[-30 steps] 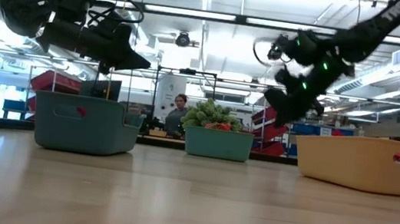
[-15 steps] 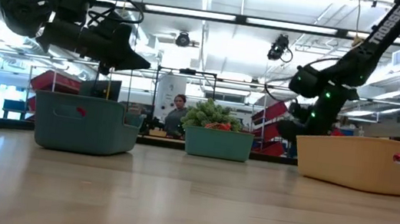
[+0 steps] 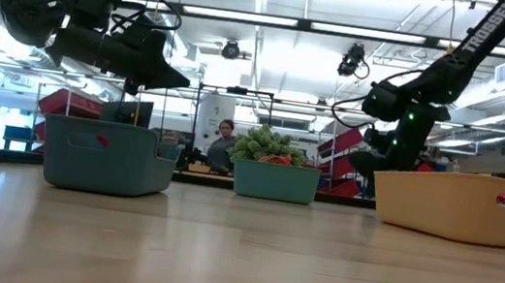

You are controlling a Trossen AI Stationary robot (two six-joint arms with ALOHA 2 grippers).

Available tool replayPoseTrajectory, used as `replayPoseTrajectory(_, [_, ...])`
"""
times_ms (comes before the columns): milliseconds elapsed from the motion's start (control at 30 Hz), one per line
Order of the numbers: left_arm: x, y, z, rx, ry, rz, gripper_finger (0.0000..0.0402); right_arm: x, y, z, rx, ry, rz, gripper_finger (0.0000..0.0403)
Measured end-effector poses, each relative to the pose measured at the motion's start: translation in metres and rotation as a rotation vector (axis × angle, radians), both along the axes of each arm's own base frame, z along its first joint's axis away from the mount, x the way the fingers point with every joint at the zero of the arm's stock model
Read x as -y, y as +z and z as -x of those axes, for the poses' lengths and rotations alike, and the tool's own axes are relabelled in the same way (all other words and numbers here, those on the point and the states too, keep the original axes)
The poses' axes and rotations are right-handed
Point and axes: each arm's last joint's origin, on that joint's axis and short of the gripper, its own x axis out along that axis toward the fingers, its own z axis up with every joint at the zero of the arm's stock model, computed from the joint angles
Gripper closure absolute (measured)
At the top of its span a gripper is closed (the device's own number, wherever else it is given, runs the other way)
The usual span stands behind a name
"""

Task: Sort candy
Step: Put the red candy into the blue bin

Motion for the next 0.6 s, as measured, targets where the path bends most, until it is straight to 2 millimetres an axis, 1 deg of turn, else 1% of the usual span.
replayPoseTrajectory(200, [0.0,0.0,0.0,0.0,0.0,0.0,0.039,0.002,0.016,-0.004,-0.057,-0.004,-0.072,0.0126])
replayPoseTrajectory(267, [0.0,0.0,0.0,0.0,0.0,0.0,0.039,0.004,0.016,-0.001,-0.055,-0.035,-0.084,0.0124])
replayPoseTrajectory(433, [0.0,0.0,0.0,-0.001,-0.005,0.001,0.039,0.012,0.015,0.015,-0.081,-0.103,-0.118,0.0122])
replayPoseTrajectory(600, [0.0,-0.001,0.0,-0.005,-0.006,0.004,0.039,0.016,0.017,0.017,-0.053,-0.112,-0.125,0.0132])
